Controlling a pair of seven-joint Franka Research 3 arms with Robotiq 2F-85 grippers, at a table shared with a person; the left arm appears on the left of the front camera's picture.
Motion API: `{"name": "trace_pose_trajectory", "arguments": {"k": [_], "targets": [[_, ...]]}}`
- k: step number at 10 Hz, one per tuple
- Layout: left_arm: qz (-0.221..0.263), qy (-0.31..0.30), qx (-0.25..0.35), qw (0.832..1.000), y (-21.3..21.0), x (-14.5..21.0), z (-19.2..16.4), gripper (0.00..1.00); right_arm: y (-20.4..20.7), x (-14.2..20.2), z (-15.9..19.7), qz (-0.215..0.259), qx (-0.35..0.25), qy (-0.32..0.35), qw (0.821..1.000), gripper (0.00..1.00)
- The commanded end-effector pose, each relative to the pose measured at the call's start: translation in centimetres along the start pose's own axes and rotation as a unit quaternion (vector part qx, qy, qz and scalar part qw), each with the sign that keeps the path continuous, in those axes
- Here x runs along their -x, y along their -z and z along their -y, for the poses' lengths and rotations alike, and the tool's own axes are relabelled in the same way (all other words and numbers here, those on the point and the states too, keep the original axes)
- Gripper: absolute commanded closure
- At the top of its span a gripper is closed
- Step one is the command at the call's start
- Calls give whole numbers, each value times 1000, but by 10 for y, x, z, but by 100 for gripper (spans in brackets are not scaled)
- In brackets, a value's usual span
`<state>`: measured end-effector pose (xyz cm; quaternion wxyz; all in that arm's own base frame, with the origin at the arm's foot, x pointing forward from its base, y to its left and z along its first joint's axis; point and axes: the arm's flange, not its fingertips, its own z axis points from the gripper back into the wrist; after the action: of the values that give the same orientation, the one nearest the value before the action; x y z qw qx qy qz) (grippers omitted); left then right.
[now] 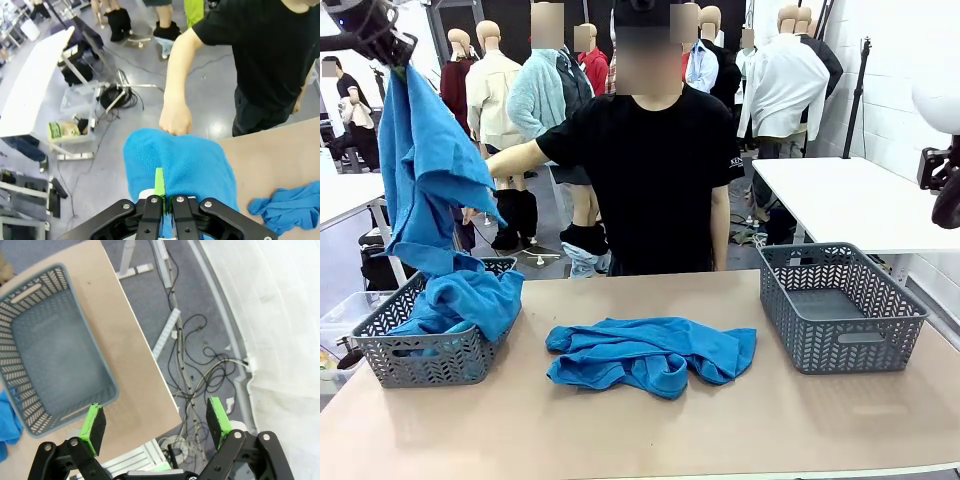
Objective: Sort the tops and bottoms.
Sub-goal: Sort the clothes according to human instructions.
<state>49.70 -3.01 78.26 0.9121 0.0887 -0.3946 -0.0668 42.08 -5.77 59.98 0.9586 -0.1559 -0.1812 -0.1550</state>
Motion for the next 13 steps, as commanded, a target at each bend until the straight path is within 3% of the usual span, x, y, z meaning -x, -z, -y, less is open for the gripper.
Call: {"name": "trace_pose_trajectory", "arguments": {"k": [1,2,5,6,9,10,13], "targets": [[-3,-39,41,998,10,20,-2,100,-1,-1,-2,-4,0,8,1000,0],[-9,-52,65,997,27,29,-1,100,-1,-1,-2,-4,0,8,1000,0],[-63,-78,62,993,68,66,1,100,-1,-1,-2,-4,0,8,1000,0],[-64,-80,41,994,76,76,-1,100,-1,-1,-2,-4,0,8,1000,0],[-98,-105,53,988,88,105,-8,100,-1,-1,-2,-4,0,8,1000,0],[-91,-76,54,992,93,83,-8,100,-1,-1,-2,-4,0,8,1000,0],[-91,-76,54,992,93,83,-8,100,-1,-1,-2,-4,0,8,1000,0]]}}
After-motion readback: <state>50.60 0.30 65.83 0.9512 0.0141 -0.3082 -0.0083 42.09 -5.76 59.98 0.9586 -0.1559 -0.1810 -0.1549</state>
